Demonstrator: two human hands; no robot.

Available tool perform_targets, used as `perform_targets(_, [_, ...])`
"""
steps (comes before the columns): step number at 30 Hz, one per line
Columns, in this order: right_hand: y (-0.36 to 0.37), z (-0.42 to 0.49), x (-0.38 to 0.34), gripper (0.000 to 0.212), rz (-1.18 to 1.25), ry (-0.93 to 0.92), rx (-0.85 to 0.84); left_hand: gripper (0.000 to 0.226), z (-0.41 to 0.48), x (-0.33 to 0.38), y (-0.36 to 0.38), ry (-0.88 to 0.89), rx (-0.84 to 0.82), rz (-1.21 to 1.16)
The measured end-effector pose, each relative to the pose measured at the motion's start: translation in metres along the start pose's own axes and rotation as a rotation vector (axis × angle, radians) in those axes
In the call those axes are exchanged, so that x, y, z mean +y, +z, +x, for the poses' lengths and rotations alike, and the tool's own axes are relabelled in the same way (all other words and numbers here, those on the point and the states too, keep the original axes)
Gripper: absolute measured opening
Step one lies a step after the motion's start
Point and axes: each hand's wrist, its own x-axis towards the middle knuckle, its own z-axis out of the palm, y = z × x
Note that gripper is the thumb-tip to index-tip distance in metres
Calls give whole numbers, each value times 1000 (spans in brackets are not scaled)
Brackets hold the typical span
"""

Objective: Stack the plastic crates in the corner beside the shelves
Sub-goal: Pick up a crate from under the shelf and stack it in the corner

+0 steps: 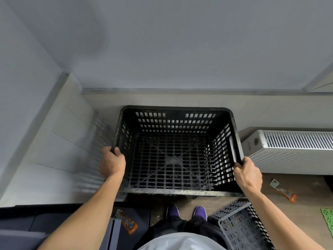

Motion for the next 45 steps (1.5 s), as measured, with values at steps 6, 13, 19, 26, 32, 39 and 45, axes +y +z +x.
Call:
perform_targets(6, [-1, -1, 0, 12, 2, -23, -3, 24, -3, 2, -2, -5, -21, 9])
perform_targets(13, [0, -8, -12, 11, -55, 5, -41, 28, -7, 11, 1, 35, -17, 151])
perform_targets(19, [-5, -10, -17, 8, -74, -30, -22, 45, -9, 7, 7, 178, -34, 285])
perform_targets(26, [-5, -6, -13, 41, -169, -114, -36, 65, -49, 26, 17, 272, 22, 281])
perform_targets(32, [-4, -16, -18, 80, -521, -336, 23, 24, -116, 54, 35, 745, -326, 97])
perform_targets(39, [23, -68, -38, 30, -349, -610, -326, 51, -180, 39, 24, 897, -829, 223])
perform_targets(45, [21, -89, -36, 46, -302, -720, -481, 34, -165, 16, 22, 1069, -633, 384])
